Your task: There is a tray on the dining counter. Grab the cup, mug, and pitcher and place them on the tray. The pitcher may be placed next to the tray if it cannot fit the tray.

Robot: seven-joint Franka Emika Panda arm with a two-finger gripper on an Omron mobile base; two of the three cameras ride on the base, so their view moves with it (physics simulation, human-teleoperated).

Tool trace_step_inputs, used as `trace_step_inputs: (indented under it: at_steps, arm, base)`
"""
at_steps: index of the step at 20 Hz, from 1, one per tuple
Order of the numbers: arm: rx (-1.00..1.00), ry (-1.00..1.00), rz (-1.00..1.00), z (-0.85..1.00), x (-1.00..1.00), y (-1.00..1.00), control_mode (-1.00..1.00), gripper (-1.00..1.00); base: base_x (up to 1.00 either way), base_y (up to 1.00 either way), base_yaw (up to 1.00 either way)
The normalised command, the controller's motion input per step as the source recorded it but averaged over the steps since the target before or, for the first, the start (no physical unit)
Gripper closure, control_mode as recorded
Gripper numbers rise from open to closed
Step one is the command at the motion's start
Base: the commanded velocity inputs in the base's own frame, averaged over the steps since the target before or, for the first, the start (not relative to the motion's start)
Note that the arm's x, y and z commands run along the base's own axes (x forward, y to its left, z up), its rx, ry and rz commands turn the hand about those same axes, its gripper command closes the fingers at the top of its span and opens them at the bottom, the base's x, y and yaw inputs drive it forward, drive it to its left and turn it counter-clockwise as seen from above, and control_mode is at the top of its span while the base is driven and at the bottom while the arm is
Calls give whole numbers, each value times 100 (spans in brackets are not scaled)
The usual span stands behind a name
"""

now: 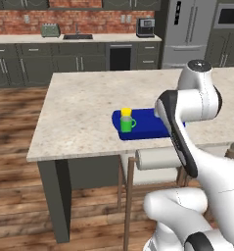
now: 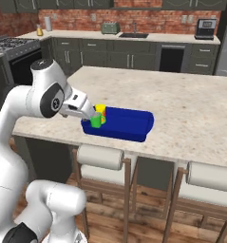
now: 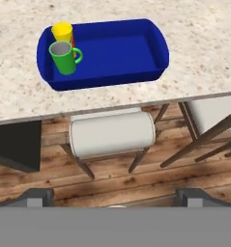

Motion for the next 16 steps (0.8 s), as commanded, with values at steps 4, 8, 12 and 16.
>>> trace_step_inputs:
  at_steps: [4,8,12,16]
  arm:
    - [0,0,0,0,0,0,100,-100]
    - [0,0,0,0,0,0,100,-100]
    - [0,0,0,0,0,0,100,-100]
    - [0,0,0,0,0,0,100,-100]
  base:
    - [-100,18,5]
    - [-90,94,2]
    - [-41,100,0]
    - [-4,100,0]
